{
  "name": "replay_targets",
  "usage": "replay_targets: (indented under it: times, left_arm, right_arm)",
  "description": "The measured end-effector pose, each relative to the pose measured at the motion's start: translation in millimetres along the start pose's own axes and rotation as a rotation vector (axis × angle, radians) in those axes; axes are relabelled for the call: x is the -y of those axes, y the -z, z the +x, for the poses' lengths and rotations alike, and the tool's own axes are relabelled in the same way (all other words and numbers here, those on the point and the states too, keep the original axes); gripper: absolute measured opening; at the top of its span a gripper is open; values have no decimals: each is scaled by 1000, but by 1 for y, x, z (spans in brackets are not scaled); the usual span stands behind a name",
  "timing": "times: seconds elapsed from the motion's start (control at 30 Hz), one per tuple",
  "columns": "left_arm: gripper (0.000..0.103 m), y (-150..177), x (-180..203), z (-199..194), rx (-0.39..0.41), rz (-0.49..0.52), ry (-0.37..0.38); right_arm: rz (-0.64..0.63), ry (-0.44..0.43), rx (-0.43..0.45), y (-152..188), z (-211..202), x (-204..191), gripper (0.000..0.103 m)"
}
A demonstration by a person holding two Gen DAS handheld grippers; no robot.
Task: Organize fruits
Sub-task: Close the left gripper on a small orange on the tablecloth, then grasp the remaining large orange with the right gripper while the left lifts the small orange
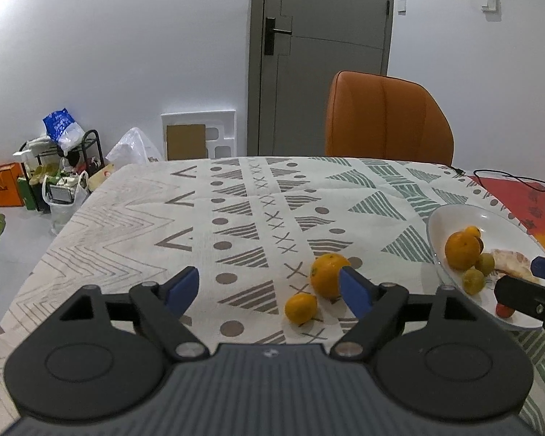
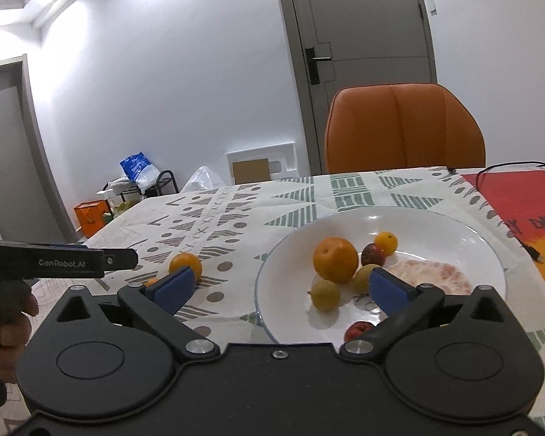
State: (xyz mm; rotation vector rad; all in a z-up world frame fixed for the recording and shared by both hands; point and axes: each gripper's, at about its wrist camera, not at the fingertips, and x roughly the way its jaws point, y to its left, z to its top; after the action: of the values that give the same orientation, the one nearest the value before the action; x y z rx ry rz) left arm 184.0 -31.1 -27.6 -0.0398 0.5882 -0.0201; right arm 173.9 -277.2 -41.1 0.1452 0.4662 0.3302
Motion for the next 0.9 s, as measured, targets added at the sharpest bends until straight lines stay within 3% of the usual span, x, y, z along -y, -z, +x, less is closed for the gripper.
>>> replay_targets:
  times: [0.3,0.5,0.57,0.63,0.9]
  left_arm:
    - [73,8,-4,22,-44,-38,53]
    - [51,13,-2,33,-80,-53,100]
    - [41,15,-2,38,-96,-57,114]
    - [22,18,-3,43,-113,-68,124]
    - [21,15,-20,40,-94,-86,85]
  right_arm:
    - [-13,-6,-24,-3,12,-6,103]
    - [-22,-15,-31,-7,20,-10,103]
    - [-25,-19,-34,-8,23,-13,103]
    - [-29,-25,-37,-8,26,-14,103]
    - [-43,-58,-53,-11,40,-23,103]
